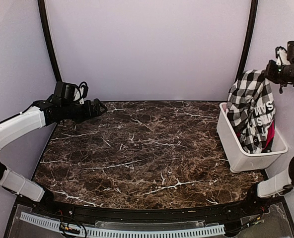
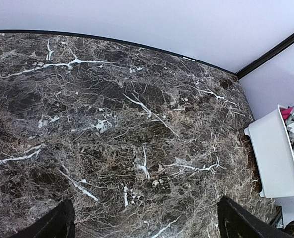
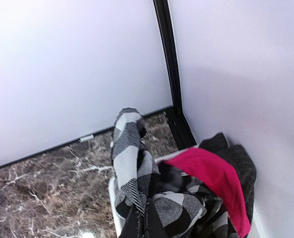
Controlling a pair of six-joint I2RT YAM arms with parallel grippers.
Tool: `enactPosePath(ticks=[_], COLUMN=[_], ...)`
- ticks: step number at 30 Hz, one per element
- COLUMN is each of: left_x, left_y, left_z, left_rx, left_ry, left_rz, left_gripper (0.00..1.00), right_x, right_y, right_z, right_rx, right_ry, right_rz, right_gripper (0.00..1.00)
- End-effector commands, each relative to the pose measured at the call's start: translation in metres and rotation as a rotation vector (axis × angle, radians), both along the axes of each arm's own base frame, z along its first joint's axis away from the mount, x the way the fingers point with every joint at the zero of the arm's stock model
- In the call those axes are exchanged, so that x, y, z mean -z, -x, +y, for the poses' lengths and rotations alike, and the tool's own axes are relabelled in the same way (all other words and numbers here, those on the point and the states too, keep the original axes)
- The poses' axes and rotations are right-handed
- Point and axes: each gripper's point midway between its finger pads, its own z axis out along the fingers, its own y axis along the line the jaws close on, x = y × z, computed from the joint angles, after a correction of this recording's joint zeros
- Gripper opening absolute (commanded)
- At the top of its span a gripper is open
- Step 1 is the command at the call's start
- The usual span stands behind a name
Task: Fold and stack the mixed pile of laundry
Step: Pass from the right arm to the left
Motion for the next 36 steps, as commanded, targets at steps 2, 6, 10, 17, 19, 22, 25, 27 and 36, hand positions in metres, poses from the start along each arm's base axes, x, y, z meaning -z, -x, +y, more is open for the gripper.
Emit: enactPosePath(ticks=[2, 6, 10, 17, 19, 22, 25, 27, 36], left_x=[-0.014, -0.016, -0.017, -0.024, -0.031, -0.056, -0.093, -0.123, -0.199], left_y=[0.006, 0.006, 0.005, 0.0, 0.0, -0.001, 0.003, 0.008, 0.041], left_z=[-0.003, -0.003, -0.003, -0.006, -0.011, -0.025, -0.047, -0.061, -0.148], left_rx=[0.019, 0.019, 0.015, 0.023, 0.042, 0.105, 0.217, 0.288, 0.559], left_ry=[0.03, 0.033, 0.03, 0.035, 0.059, 0.128, 0.206, 0.258, 0.341], left_rz=[-0.038, -0.04, -0.041, -0.052, -0.069, -0.147, -0.259, -0.35, -0.585], left_gripper=[0.99, 0.99, 0.99, 0.99, 0.99, 0.99, 0.99, 0.99, 0.99], right_x=[-0.129, -0.19, -0.237, -0.294, -0.299, -0.299, -0.301, -0.301, -0.272], right_y=[0.046, 0.073, 0.093, 0.11, 0.1, 0.079, 0.071, 0.066, 0.072], right_z=[0.026, 0.036, 0.039, 0.064, 0.08, 0.108, 0.144, 0.17, 0.327], right_rx=[-0.074, -0.097, -0.089, -0.216, -0.335, -0.55, -0.727, -0.813, -1.239], right_ry=[0.014, 0.033, 0.045, -0.055, -0.135, -0.299, -0.395, -0.418, -0.538], right_rz=[-0.33, -0.481, -0.616, -0.848, -0.859, -0.826, -0.822, -0.815, -0.707], right_gripper=[0.0, 0.0, 0.0, 0.0, 0.0, 0.0, 0.0, 0.0, 0.0])
